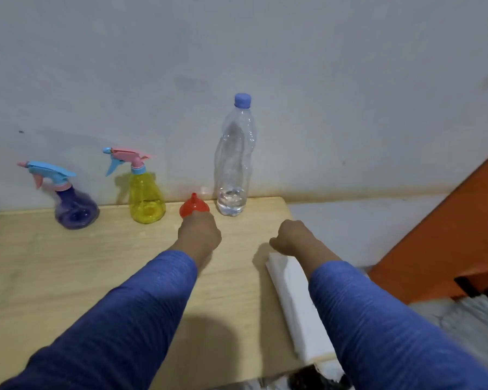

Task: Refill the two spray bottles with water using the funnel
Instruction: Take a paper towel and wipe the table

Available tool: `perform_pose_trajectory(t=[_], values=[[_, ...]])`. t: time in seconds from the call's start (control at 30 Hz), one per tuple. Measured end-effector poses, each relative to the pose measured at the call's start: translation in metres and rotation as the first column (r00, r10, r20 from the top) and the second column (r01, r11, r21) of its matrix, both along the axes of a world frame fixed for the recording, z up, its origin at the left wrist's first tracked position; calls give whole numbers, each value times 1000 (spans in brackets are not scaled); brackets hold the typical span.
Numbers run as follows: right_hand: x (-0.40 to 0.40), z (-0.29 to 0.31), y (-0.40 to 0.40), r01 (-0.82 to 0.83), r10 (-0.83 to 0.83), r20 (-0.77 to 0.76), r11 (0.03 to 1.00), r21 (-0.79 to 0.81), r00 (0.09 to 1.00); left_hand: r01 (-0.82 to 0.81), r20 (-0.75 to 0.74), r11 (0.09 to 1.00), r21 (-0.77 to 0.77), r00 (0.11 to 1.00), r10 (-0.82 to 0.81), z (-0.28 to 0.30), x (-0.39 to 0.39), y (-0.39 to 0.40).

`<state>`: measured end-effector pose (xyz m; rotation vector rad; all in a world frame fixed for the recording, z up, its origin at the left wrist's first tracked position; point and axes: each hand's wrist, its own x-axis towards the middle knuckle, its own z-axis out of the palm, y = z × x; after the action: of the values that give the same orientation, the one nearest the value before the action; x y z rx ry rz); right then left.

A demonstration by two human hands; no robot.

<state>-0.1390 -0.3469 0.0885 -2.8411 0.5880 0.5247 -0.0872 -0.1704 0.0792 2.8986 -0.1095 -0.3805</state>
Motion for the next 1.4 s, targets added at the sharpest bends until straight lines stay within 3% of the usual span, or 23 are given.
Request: perform_pose_trajectory(t=[0.13,0.37,0.5,0.63,0.8,0.87,1.03,1.3,1.4], values=[[-43,14,-20,73,-73,13,997,-12,997,202,65,978,59,976,-206,13,-31,-28],[-106,9,-56,177,-177,24,984,-5,984,397,30,916,61,917,-399,13,-73,-90],[-126,-17,-68,209,-213,47,975,72,976,486,-2,874,19,874,-486,-9,-82,-118],[-151,-45,-63,215,-267,205,946,243,942,561,-52,827,-27,826,-562,-39,-86,-134],[-167,-84,-44,211,-336,266,889,406,904,588,-114,796,-145,789,-604,-74,-89,-132],[-168,-97,-39,204,-317,264,902,381,911,607,-86,775,-177,774,-627,-88,-89,-126],[-162,-112,-30,200,-284,309,940,278,908,525,-6,792,-313,832,-554,-104,-86,-117],[-150,-101,-36,221,-284,351,952,210,892,549,56,773,-317,825,-563,-104,-82,-122],[-146,-87,-47,133,-205,332,965,227,921,532,94,774,-344,839,-536,-101,-80,-122]])
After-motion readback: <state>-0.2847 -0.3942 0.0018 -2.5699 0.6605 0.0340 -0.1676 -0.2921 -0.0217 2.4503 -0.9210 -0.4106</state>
